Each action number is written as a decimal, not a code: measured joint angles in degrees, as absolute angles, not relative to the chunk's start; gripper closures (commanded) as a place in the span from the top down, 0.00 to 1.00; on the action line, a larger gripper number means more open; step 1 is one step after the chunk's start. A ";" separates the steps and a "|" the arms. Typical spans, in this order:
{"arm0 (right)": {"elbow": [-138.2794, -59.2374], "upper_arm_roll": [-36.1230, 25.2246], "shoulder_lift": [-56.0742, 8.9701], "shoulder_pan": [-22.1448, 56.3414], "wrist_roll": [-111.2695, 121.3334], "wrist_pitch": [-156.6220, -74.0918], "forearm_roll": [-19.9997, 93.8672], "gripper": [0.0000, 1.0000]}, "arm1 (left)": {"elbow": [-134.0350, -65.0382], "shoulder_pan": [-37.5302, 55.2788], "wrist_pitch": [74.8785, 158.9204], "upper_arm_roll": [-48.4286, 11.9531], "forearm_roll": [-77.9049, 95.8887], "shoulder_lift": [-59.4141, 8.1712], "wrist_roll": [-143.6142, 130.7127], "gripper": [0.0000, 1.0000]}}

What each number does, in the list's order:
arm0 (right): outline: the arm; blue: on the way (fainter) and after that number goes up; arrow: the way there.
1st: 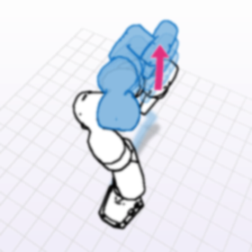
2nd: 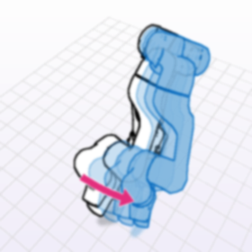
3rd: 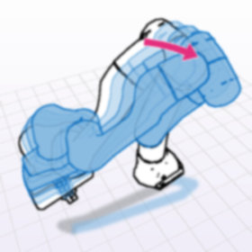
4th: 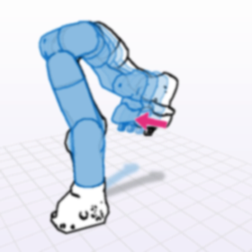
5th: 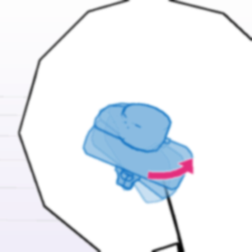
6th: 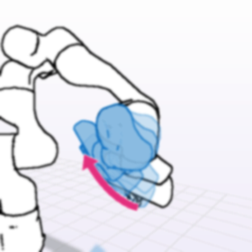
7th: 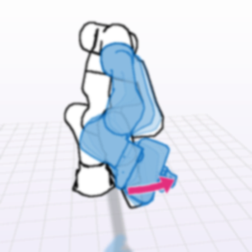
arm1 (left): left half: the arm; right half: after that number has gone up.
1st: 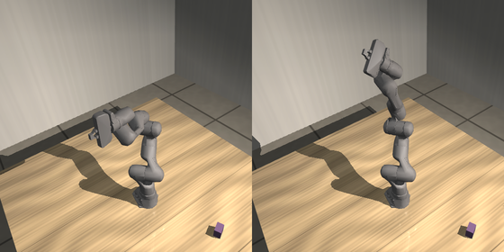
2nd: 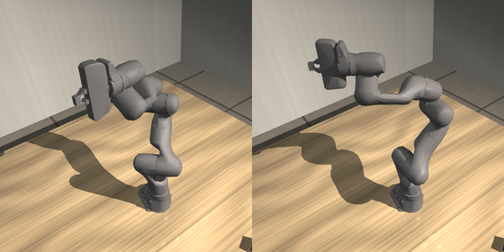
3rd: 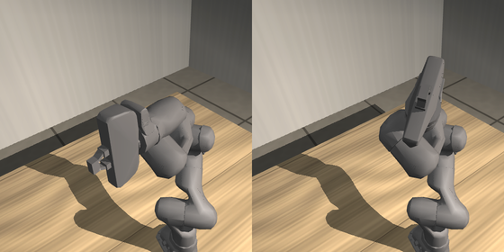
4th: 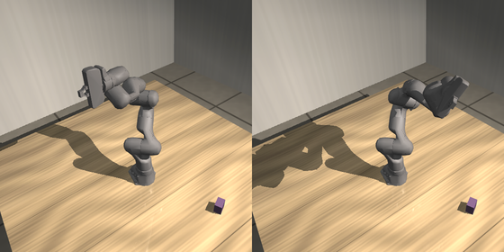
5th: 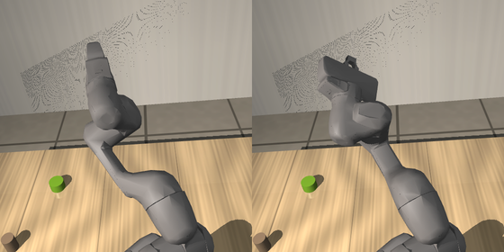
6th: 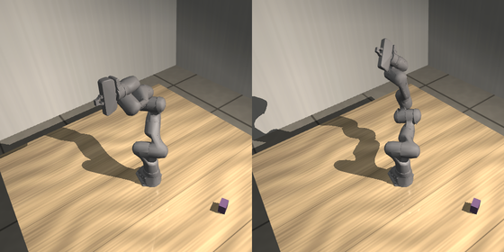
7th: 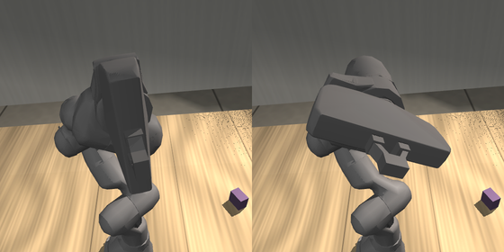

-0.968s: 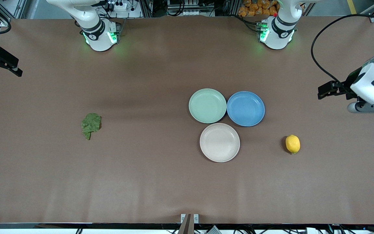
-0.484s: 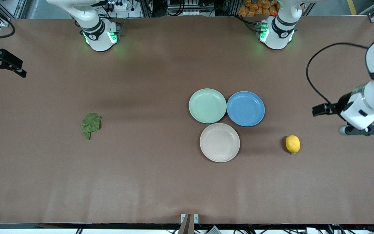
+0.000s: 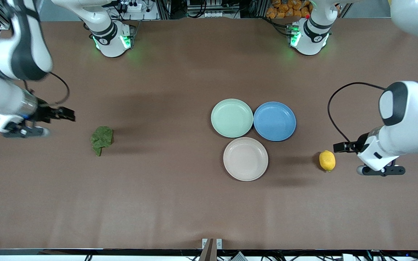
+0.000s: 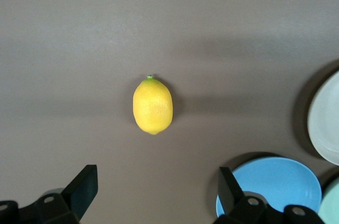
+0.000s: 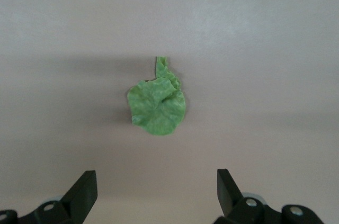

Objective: Place lemon and lettuce in plates
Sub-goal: 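Reach the right gripper to the lettuce while the left gripper reaches the lemon, then grasp the lettuce with the right gripper while the left gripper grasps the lemon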

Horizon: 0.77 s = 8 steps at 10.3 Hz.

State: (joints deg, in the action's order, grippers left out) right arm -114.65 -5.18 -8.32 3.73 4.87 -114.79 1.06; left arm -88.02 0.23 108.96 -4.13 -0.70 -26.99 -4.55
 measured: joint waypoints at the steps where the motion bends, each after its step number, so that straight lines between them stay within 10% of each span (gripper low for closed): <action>1: -117.29 -5.19 -10.52 4.00 4.87 -120.43 1.06 1.00 | -88.70 0.25 111.86 -4.16 -0.70 -28.42 -4.55 1.00; 8: -125.04 -5.19 -23.24 5.70 2.86 -143.97 4.23 0.95 | -89.30 0.28 118.80 -4.08 -0.93 -35.93 -4.57 1.00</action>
State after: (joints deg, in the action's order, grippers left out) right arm -125.04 -5.19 -23.24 5.70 2.86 -143.97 4.23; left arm -89.30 0.28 118.80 -4.08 -0.93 -35.93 -4.57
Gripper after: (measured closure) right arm 0.000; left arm 0.000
